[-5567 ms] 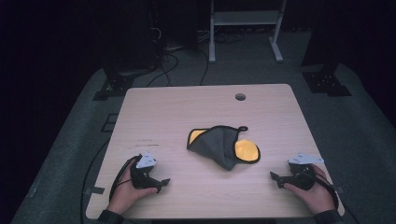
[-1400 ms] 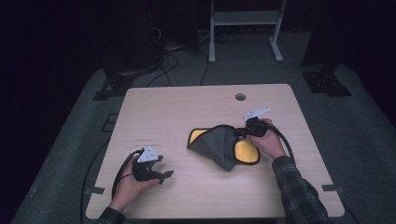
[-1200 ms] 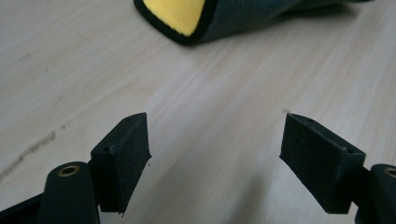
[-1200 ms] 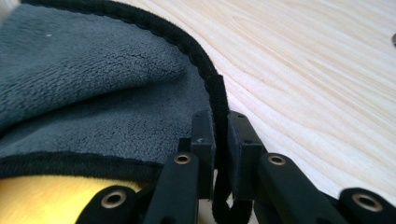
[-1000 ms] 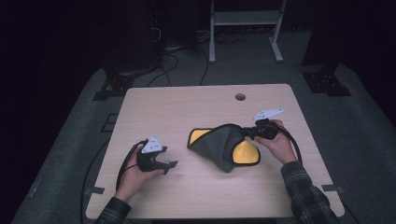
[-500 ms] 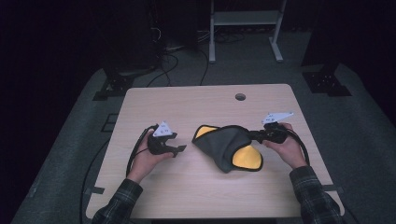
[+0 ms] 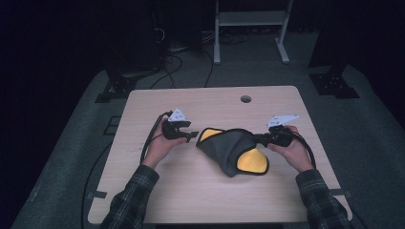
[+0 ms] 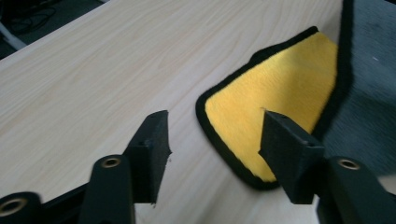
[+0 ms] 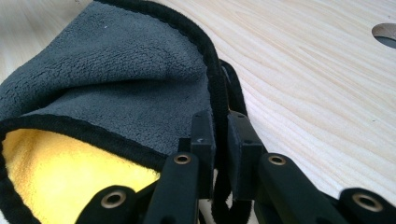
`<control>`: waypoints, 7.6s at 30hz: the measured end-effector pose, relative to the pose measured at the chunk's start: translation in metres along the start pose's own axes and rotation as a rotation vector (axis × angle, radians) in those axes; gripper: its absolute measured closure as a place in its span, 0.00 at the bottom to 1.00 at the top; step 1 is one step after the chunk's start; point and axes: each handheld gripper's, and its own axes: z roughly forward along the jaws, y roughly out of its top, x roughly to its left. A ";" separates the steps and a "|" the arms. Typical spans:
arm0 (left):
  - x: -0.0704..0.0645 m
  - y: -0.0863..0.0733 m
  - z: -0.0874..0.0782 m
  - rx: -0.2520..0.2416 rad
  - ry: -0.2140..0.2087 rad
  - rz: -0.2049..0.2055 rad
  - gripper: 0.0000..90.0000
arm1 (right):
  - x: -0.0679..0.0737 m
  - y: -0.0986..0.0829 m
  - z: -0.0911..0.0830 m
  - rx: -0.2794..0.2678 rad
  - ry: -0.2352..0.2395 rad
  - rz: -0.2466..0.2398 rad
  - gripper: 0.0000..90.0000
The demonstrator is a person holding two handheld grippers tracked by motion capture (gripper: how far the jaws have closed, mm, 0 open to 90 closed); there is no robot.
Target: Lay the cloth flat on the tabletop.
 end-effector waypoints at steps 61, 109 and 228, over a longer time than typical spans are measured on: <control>0.000 0.004 -0.062 -0.151 -0.011 -0.203 0.97 | -0.001 0.018 -0.046 -0.125 -0.045 0.004 0.90; -0.042 0.055 -0.234 -0.490 0.120 -0.069 0.97 | 0.052 0.092 -0.157 -0.353 -0.076 -0.151 0.91; -0.022 -0.098 -0.082 0.201 0.069 -0.295 1.00 | -0.019 -0.037 0.015 0.102 -0.246 0.087 0.69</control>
